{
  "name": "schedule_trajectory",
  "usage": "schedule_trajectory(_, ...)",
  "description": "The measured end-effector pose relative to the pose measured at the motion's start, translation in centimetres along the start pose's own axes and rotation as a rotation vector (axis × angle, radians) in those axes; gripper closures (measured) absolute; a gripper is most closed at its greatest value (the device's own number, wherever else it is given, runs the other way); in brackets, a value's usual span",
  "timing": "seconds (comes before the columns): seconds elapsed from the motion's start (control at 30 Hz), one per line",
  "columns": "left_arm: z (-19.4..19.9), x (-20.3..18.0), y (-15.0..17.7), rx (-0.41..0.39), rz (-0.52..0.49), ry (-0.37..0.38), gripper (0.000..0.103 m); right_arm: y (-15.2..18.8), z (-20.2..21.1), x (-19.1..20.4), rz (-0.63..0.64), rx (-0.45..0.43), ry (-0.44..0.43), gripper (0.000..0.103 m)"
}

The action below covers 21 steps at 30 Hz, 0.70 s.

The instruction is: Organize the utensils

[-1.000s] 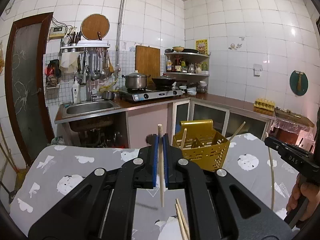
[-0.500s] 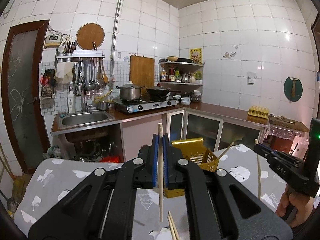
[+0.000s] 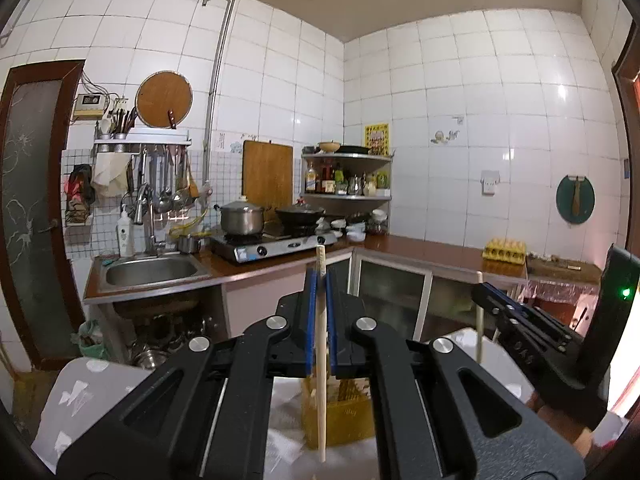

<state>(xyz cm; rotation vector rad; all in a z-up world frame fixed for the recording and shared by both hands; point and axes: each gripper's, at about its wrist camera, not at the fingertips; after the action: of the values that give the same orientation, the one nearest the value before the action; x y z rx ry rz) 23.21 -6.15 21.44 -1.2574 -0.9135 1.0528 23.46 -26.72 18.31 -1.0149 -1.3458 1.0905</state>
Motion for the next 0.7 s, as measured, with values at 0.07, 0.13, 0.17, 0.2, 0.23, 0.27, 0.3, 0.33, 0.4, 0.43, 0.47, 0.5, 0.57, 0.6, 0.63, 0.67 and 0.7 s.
schedule_trajectory(0.07, -1.0, -0.5, -0.8, -0.013, -0.004, 0.003, 0.099, -0.8, -1.0, 0.4, 0.007, -0.029, 0.008, 0.097)
schedule_trajectory(0.13, -2.1, -0.8, -1.4, -0.027, -0.003, 0.007, 0.099, -1.4, -2.3, 0.8, 0.020, -0.063, 0.020, 0.097)
schedule_trajectory(0.17, -2.8, -1.0, -1.7, -0.036, -0.003, 0.009, 0.100, -1.7, -2.9, 1.0, 0.029, -0.080, 0.027, 0.097)
schedule_trajectory(0.2, -3.3, -1.2, -1.8, -0.042, -0.005, 0.008, 0.099, -1.8, -3.4, 1.3, 0.034, -0.091, 0.031, 0.097)
schedule_trajectory(0.23, -3.9, -1.3, -1.9, -0.048, -0.006, 0.008, 0.099, -1.9, -4.0, 1.5, 0.041, -0.105, 0.034, 0.097)
schedule_trajectory(0.27, -4.7, -1.4, -1.9, -0.051, -0.007, 0.007, 0.099, -1.9, -4.5, 1.6, 0.045, -0.114, 0.034, 0.097)
schedule_trajectory(0.3, -5.3, -1.4, -1.9, -0.052, -0.007, 0.008, 0.099, -1.8, -5.0, 1.9, 0.055, -0.129, 0.040, 0.097)
schedule_trajectory(0.33, -6.1, -1.5, -1.8, -0.053, -0.007, 0.008, 0.100, -1.7, -5.5, 2.2, 0.064, -0.143, 0.046, 0.097)
schedule_trajectory(0.4, -7.5, -1.5, -1.4, -0.052, -0.012, 0.003, 0.100, -1.4, -6.6, 2.5, 0.083, -0.171, 0.053, 0.097)
schedule_trajectory(0.43, -8.1, -1.4, -1.1, -0.050, -0.013, 0.001, 0.100, -1.5, -7.1, 2.6, 0.086, -0.179, 0.054, 0.097)
schedule_trajectory(0.47, -8.7, -1.4, -0.8, -0.047, -0.013, 0.001, 0.100, -1.3, -7.5, 2.6, 0.089, -0.187, 0.056, 0.097)
schedule_trajectory(0.5, -9.4, -1.3, -0.3, -0.043, -0.012, 0.000, 0.100, -1.2, -8.1, 2.6, 0.092, -0.195, 0.065, 0.097)
schedule_trajectory(0.57, -10.4, -1.2, 0.6, -0.036, -0.006, -0.001, 0.100, -1.0, -8.9, 2.4, 0.085, -0.201, 0.075, 0.097)
schedule_trajectory(0.6, -11.0, -1.1, 1.1, -0.029, -0.002, -0.003, 0.100, -0.8, -9.3, 2.3, 0.080, -0.205, 0.078, 0.097)
schedule_trajectory(0.63, -11.5, -0.9, 1.6, -0.022, 0.001, -0.003, 0.100, -0.6, -9.6, 2.3, 0.083, -0.207, 0.084, 0.097)
schedule_trajectory(0.67, -11.9, -0.8, 2.0, -0.015, 0.004, -0.005, 0.100, -0.3, -9.8, 2.4, 0.090, -0.212, 0.091, 0.097)
schedule_trajectory(0.7, -12.4, -0.6, 2.5, -0.008, 0.006, -0.007, 0.100, -0.2, -10.0, 2.4, 0.095, -0.214, 0.095, 0.097)
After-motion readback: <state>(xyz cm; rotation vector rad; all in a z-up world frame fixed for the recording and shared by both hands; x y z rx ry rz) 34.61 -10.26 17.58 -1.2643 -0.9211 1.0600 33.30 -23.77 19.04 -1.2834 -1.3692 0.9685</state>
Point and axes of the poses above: each gripper's, at about its wrist camera, not at the fingertips, and z roughly against the way its jaws point, x to its left, y to its underside
